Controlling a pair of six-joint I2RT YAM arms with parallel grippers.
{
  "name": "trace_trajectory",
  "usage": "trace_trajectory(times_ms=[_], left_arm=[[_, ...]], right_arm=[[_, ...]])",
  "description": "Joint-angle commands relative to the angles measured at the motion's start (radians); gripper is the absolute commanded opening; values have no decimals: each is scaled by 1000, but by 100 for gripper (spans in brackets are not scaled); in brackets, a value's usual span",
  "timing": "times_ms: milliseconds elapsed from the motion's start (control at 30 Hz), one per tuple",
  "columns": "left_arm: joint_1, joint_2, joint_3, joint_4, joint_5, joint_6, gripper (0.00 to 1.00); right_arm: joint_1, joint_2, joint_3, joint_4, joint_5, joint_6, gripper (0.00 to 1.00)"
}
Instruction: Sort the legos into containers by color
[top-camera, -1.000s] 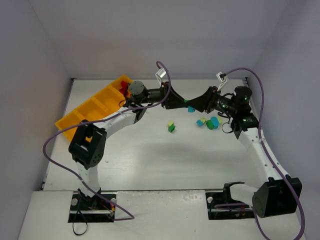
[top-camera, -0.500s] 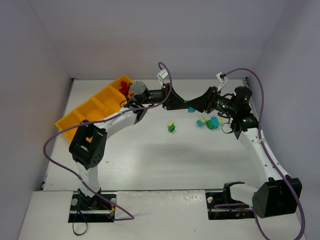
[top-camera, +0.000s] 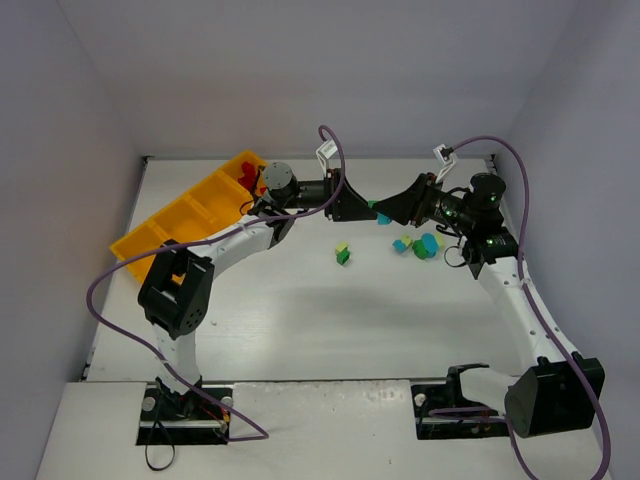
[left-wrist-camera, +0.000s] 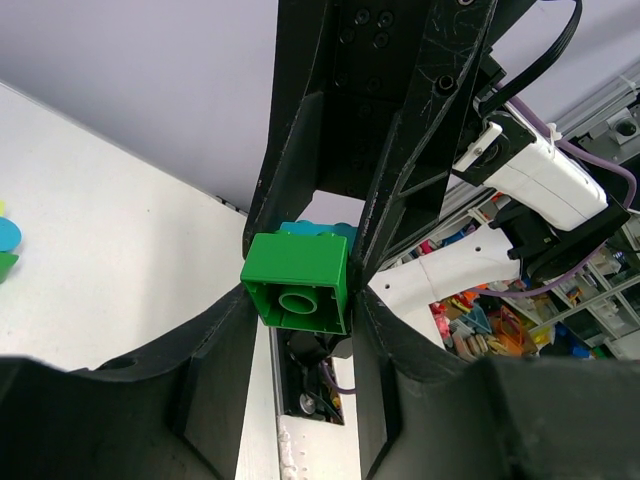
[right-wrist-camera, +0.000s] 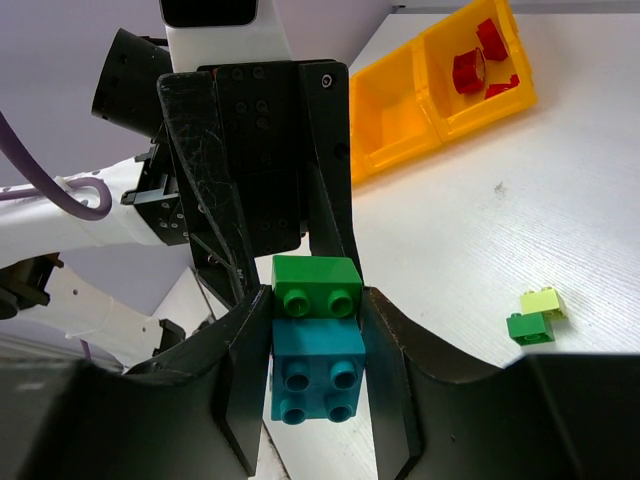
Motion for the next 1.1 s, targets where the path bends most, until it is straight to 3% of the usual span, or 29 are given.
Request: trace_trajectory(times_ms=[0, 267, 400, 467, 667, 933, 1067], left_arm=[[-17, -32, 51, 65, 15, 9, 25], [-17, -27, 58, 120, 4, -26, 7], [-17, -21, 60, 137, 3, -36, 1], [-17, -22, 55, 139, 4, -37, 0], [-17, -29, 51, 149, 9, -43, 0], [-14, -29, 41, 157, 12, -51, 0], [-9, -32, 28, 136, 6, -22, 0]], right_arm=[[2, -26, 5, 93, -4, 0, 0], [1, -29, -4, 93, -9, -4, 1], [2, -32, -8, 93, -10, -5, 21], [1, -32, -7, 93, -7, -8, 33], [1, -31, -12, 91, 7, -12, 52], [2, -40, -7, 82, 33, -23, 63], [-2, -43, 14, 65, 54, -32, 63]])
